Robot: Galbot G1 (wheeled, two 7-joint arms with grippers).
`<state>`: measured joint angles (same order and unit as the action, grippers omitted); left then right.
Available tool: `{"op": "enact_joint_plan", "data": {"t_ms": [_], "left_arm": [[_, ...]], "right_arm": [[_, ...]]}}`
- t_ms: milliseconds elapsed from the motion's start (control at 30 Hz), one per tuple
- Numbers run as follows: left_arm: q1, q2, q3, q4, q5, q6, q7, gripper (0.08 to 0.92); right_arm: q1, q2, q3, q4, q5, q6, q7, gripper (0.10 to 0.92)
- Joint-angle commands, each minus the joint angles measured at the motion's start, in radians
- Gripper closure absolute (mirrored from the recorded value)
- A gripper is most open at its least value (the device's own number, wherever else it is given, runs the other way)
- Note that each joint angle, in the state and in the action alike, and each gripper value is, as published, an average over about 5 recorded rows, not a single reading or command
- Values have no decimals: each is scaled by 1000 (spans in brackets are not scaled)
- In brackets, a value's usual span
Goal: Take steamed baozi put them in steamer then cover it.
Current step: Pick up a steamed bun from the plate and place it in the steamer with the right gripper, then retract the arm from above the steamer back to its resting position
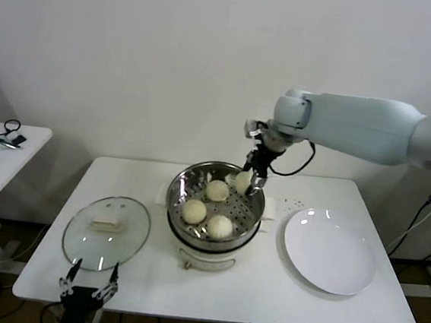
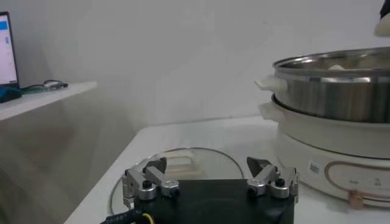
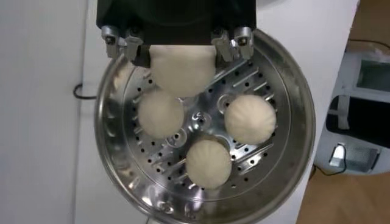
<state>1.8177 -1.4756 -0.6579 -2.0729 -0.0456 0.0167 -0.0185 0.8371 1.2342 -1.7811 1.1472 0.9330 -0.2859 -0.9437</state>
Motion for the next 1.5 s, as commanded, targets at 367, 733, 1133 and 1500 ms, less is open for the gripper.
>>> {"op": "enact_joint_plan", "data": {"t_ms": [367,733,1133,1500], "left_arm": [[-48,0,-6,26,4,10,3,177],[-72,1,-5,38,3,22,3,177],[-70,1,-5,39,6,24,3,177],[-88,1,-11,35,28,31,1,177]], "right_arm": [[-134,89,-24,-82,-52,-6,5,330],[-138,63,-10,-61,-66,-17,21,292],[-84,-27,40,-7,-53,-13,20,203],[-86,-278,205,81,-20,198,237,203]]}}
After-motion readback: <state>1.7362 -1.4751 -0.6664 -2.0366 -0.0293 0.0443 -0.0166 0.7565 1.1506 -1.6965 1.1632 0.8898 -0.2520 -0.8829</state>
